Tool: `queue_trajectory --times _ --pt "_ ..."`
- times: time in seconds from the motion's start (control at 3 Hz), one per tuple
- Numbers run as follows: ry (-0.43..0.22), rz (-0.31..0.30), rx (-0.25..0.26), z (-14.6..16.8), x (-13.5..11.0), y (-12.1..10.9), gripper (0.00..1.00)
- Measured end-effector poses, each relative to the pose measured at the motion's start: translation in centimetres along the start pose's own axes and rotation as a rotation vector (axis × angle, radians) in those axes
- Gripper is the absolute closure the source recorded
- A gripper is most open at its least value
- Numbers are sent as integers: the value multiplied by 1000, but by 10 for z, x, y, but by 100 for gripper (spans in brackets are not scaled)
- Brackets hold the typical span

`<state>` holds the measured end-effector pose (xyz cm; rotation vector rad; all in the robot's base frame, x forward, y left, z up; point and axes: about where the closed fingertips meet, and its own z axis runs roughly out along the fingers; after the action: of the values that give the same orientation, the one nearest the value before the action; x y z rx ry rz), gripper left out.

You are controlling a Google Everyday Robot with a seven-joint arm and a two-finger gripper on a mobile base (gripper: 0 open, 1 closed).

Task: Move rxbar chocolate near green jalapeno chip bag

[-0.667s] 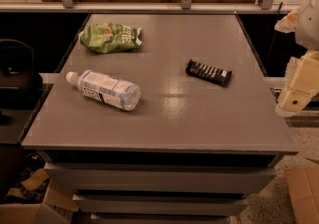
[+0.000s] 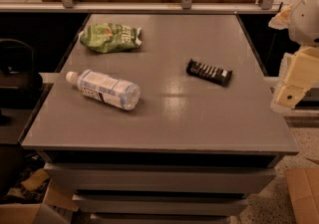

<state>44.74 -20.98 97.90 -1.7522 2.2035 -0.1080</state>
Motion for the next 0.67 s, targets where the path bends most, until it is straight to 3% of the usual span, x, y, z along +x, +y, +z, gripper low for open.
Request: queue_trajectory --times 0.33,0.67 --pt "-1 -29 -21 15 -13 -17 0" --pt "12 -18 -57 40 -26 -34 0"
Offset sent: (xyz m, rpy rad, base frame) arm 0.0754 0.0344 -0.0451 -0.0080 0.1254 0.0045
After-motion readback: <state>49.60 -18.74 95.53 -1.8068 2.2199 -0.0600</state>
